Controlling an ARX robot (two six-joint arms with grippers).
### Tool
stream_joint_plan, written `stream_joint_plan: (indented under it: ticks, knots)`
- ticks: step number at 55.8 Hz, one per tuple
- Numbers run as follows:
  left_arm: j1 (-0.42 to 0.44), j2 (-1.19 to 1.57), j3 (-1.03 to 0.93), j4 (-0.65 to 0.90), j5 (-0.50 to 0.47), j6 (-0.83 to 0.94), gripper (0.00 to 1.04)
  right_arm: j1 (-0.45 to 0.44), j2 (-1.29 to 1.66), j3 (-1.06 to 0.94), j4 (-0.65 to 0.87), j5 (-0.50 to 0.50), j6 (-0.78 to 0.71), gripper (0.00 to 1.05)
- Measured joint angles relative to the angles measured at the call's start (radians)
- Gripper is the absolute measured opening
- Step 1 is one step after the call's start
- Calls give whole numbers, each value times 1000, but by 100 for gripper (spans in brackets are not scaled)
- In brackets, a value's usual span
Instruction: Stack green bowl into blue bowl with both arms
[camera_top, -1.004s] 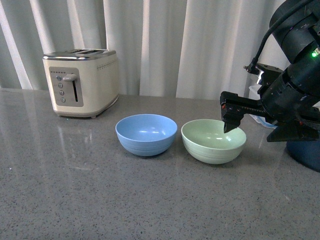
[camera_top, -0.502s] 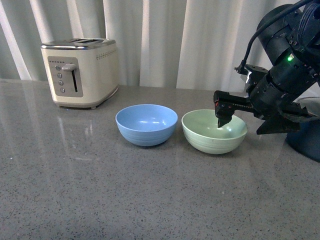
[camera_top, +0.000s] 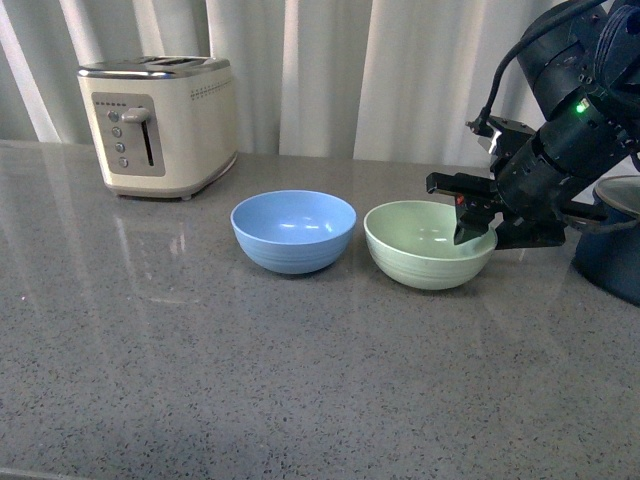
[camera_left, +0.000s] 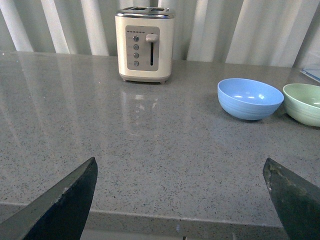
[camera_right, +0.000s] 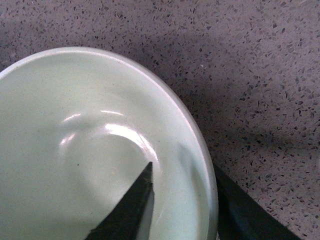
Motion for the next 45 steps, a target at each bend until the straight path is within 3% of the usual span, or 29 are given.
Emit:
stream_joint_plan:
  ticks: [9, 33, 45]
  knots:
    - [0, 0, 0, 0, 0, 0, 98, -6, -2, -24, 21, -13, 1, 1]
    - [0, 0, 0, 0, 0, 0, 98, -36, -35, -25, 5, -7, -43, 1]
    - [0, 0, 0, 0, 0, 0, 98, -29, -65, 66, -25, -63, -58, 1]
